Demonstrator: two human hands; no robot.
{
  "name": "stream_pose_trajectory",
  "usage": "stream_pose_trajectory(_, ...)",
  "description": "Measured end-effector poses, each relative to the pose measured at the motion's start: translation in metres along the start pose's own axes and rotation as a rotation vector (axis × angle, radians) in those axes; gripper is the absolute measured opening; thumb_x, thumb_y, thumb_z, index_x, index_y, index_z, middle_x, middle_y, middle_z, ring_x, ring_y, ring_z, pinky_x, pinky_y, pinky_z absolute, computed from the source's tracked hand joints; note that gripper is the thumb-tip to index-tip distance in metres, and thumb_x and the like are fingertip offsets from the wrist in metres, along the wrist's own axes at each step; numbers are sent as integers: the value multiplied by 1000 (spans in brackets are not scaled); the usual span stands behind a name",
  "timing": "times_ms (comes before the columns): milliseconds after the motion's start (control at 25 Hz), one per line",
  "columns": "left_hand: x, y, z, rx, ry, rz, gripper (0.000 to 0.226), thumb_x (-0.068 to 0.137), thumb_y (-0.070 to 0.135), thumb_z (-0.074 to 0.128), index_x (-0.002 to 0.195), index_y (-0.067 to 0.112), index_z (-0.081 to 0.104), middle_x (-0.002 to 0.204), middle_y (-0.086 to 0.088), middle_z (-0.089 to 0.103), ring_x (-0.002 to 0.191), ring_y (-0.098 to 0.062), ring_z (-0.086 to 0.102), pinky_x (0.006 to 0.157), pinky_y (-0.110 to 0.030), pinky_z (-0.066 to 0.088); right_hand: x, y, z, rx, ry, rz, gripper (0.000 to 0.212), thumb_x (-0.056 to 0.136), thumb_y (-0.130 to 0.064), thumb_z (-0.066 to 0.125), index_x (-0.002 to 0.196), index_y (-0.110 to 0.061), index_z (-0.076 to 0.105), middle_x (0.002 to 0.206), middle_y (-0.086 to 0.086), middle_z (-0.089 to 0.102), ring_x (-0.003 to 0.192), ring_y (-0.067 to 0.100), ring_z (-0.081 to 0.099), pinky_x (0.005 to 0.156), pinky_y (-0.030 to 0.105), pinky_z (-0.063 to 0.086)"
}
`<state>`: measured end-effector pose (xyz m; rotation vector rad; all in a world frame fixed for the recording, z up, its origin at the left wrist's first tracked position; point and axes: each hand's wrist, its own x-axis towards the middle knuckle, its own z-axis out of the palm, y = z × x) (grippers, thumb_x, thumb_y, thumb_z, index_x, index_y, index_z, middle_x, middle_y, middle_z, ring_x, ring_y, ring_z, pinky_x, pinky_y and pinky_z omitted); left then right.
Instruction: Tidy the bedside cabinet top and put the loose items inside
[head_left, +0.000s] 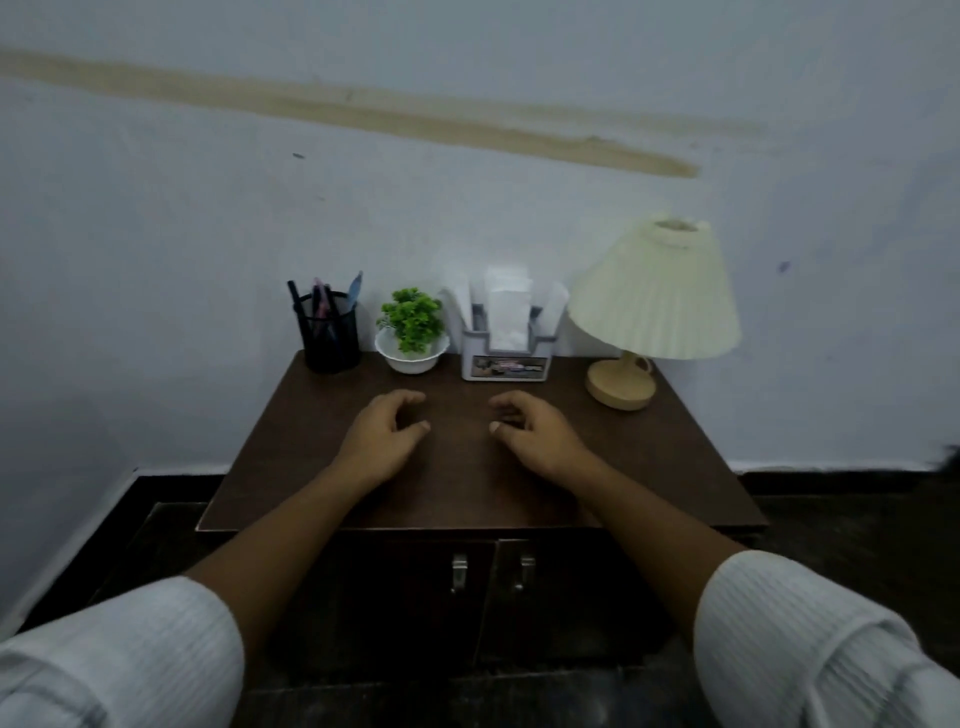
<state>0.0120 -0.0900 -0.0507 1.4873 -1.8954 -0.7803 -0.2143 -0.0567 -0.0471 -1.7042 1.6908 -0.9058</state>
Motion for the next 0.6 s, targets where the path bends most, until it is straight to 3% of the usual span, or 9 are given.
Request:
stream_pose_trajectory(160, -5, 51, 47, -39, -120, 64, 41, 91, 26, 70, 131, 23, 62, 133, -1, 58, 114, -17, 57, 95, -25, 42, -42, 27, -71, -68, 52, 130, 39, 94, -19, 66, 133, -14, 59, 130, 2, 63, 121, 17, 59, 102, 33, 49)
stream_pose_trajectory(280, 0, 77, 66, 0, -135, 141, 42, 91, 25, 70, 132, 21, 61, 131, -5, 58, 113, -21, 58, 95, -26, 43, -54, 36, -98, -208, 54, 123, 43, 94, -26, 66, 136, -18, 57, 136, 2, 61, 125, 18, 57, 104, 35, 48)
stream_pose_trajectory(400, 17, 80, 58, 112, -104, 216, 42, 92, 23, 69, 133, 18, 61, 134, -7, 57, 123, -23, 55, 101, -27, 40, -31, 24, -92, -292, 22, 27, 44, 94, -28, 64, 136, -21, 56, 135, 0, 61, 122, 17, 58, 99, 29, 46)
stream_pose_trajectory(480, 29, 68, 42, 200, -40, 289, 39, 90, 24, 68, 129, 20, 63, 130, -5, 59, 122, -22, 55, 103, -33, 43, -5, 8, -71, -355, -15, -84, 42, 92, -30, 64, 133, -22, 58, 131, 1, 64, 118, 18, 61, 99, 32, 49)
stream_pose_trajectory(600, 57, 56, 15, 277, 53, 406, 31, 88, 23, 65, 119, 21, 66, 114, 1, 64, 105, -17, 59, 88, -36, 50, 42, -21, -34, -357, -121, -226, 35, 89, -28, 62, 123, -22, 61, 114, 1, 70, 101, 17, 66, 88, 40, 56)
